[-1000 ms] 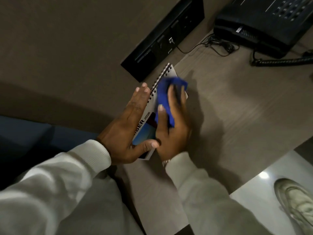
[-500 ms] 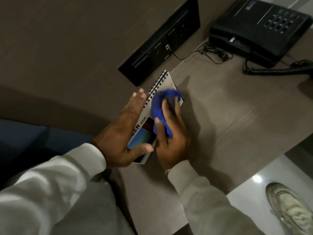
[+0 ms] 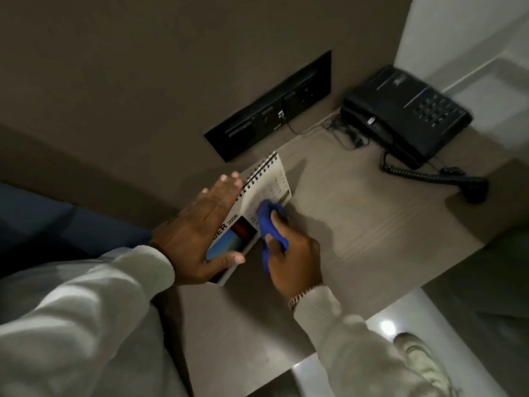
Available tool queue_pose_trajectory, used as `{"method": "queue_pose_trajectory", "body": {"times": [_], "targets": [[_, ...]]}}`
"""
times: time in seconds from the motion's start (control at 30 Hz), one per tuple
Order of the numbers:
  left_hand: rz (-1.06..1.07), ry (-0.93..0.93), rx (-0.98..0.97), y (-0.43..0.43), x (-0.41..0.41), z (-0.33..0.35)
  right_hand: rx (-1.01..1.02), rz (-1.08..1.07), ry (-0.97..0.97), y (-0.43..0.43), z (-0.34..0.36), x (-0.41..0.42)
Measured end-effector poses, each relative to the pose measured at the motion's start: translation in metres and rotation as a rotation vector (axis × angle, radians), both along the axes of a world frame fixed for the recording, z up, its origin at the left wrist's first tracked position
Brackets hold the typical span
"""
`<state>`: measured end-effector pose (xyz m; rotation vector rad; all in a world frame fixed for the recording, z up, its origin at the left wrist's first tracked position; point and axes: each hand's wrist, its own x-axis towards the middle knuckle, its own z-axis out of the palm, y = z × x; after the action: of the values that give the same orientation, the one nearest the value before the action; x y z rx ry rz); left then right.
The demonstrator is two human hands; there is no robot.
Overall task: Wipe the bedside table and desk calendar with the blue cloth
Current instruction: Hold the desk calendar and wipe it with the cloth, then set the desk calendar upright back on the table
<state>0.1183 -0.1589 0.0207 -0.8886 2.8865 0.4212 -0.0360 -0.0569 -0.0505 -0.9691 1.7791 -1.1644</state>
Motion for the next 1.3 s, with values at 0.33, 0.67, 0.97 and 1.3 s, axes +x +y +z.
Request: {"method": "queue_pose_trajectory", "body": {"times": [0.33, 0.67, 0.97, 1.3], "targets": [[0.206, -0.131, -0.14, 0.021, 0.001, 0.001, 0.588, 0.537, 0.946, 0.065, -0.008, -0.186], [1.217, 0.487, -0.021, 0.095, 0.011, -0.004, 0.169, 0.43, 0.72, 0.026, 0.028, -0.162], [1.735, 1.124, 0.459, 0.127, -0.021, -0.024, 0.099, 0.355, 0.031, -0.088, 0.065, -0.091], [1.698, 1.273, 0.548, 0.078, 0.007, -0.021, 0.123, 0.156, -0.028, -0.1, 0.046, -0.08]]}}
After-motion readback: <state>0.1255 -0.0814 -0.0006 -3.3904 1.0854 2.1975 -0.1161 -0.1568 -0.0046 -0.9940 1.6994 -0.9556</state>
